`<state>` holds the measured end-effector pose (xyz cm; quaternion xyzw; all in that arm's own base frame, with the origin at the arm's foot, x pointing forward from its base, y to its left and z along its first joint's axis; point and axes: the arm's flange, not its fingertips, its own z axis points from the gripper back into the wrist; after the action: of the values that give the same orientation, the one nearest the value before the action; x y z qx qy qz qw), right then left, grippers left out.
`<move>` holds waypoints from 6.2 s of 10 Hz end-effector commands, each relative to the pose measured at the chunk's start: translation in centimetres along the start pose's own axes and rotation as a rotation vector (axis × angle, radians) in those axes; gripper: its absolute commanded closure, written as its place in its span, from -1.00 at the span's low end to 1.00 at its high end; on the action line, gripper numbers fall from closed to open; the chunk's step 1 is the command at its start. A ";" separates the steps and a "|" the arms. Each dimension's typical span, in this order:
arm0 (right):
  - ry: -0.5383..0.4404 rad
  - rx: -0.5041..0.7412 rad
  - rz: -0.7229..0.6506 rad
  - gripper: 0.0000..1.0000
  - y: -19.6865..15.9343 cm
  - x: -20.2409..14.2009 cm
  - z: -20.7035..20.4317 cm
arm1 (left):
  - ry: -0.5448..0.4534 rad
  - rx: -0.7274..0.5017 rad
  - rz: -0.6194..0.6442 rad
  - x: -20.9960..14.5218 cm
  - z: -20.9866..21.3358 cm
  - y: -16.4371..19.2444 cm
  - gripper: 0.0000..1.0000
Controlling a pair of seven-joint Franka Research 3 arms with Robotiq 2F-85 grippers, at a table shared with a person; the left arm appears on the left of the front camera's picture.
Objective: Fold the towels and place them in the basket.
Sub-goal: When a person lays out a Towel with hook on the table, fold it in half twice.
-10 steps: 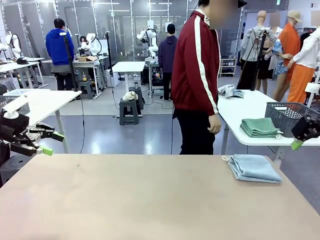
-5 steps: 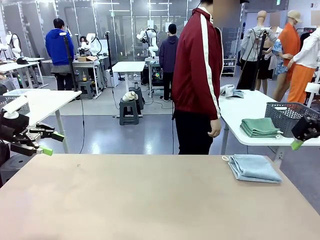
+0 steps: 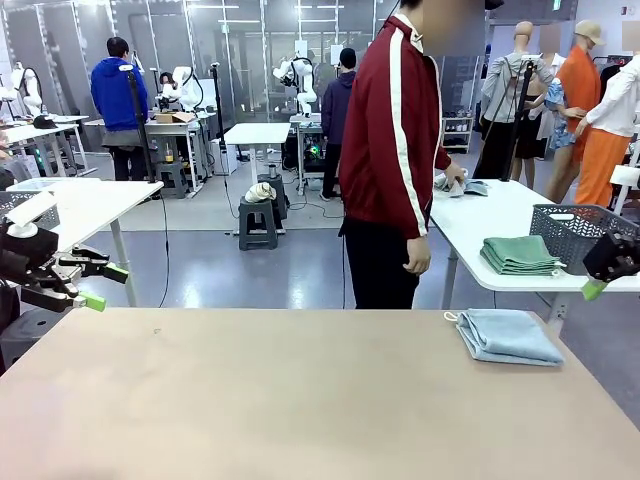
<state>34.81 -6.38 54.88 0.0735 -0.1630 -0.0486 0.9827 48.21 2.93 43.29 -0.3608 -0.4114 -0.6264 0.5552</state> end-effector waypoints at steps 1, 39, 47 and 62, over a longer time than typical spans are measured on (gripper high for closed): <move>-0.006 -0.006 -0.006 -0.69 -0.1 0.4 0.1 | -0.005 0.002 -0.003 0.2 0.0 -0.3 -0.68; -0.006 -0.006 -0.006 -0.69 -0.1 0.4 0.1 | -0.005 0.002 -0.003 0.2 0.0 -0.3 -0.68; -0.006 -0.006 -0.006 -0.69 -0.1 0.4 0.1 | -0.005 0.002 -0.003 0.2 0.0 -0.3 -0.68; 0.003 -0.207 0.656 -0.69 14.7 1.0 0.2 | 0.485 -0.121 0.066 15.3 -4.1 -0.9 -0.68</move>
<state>35.88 7.11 58.09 -0.0603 -0.1729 0.1850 0.9655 45.48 -5.49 55.26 -0.2610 -0.2684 -0.6935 0.6156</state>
